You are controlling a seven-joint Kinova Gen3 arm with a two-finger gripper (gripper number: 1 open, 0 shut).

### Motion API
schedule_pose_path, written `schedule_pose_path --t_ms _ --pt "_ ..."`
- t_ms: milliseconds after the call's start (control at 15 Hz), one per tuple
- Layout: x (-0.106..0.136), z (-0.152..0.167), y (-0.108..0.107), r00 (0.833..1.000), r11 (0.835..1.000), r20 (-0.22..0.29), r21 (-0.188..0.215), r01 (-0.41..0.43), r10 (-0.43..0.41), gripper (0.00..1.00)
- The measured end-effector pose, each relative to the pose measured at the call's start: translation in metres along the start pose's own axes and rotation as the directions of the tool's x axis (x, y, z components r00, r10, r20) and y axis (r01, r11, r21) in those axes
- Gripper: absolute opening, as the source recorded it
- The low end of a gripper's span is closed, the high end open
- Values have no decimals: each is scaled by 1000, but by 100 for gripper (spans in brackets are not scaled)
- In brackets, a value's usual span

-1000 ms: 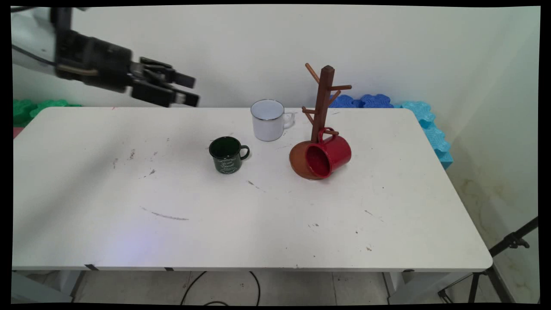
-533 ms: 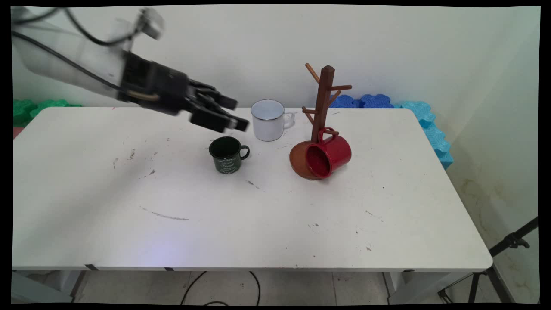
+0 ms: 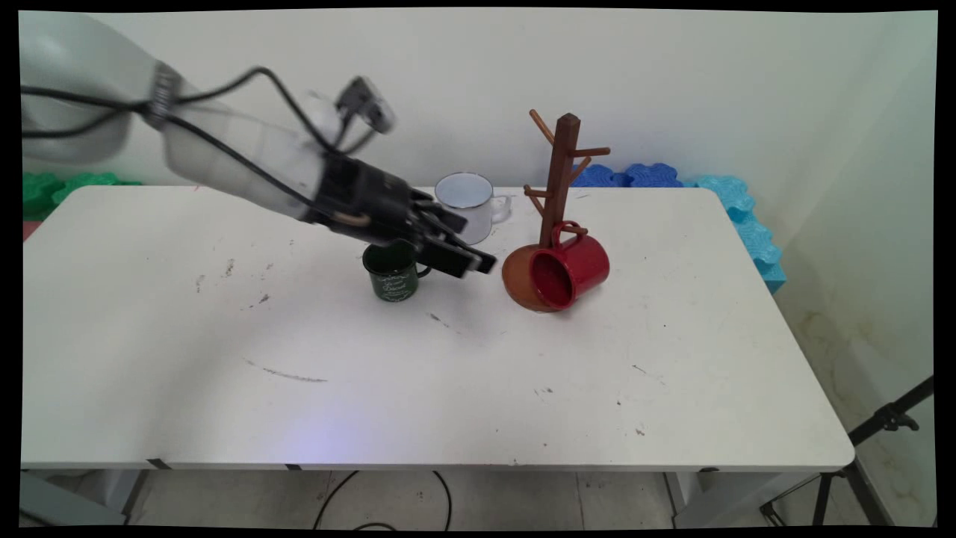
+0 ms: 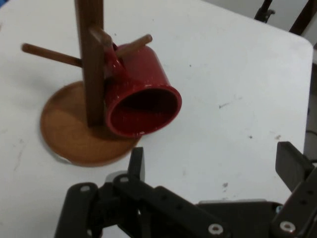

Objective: Pick up the red mug from the rack

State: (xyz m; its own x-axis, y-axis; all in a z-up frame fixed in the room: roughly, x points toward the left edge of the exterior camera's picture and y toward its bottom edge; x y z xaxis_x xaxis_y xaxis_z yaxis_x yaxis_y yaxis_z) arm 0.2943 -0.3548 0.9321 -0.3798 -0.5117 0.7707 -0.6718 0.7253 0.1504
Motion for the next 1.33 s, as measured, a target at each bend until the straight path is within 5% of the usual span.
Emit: schedule_pose_path --t_ms 467,1333 --pt "-9 72 17 1000 999 28 54 9 -11 100" --pt "-16 123 16 990 990 -131 124 59 -43 100"
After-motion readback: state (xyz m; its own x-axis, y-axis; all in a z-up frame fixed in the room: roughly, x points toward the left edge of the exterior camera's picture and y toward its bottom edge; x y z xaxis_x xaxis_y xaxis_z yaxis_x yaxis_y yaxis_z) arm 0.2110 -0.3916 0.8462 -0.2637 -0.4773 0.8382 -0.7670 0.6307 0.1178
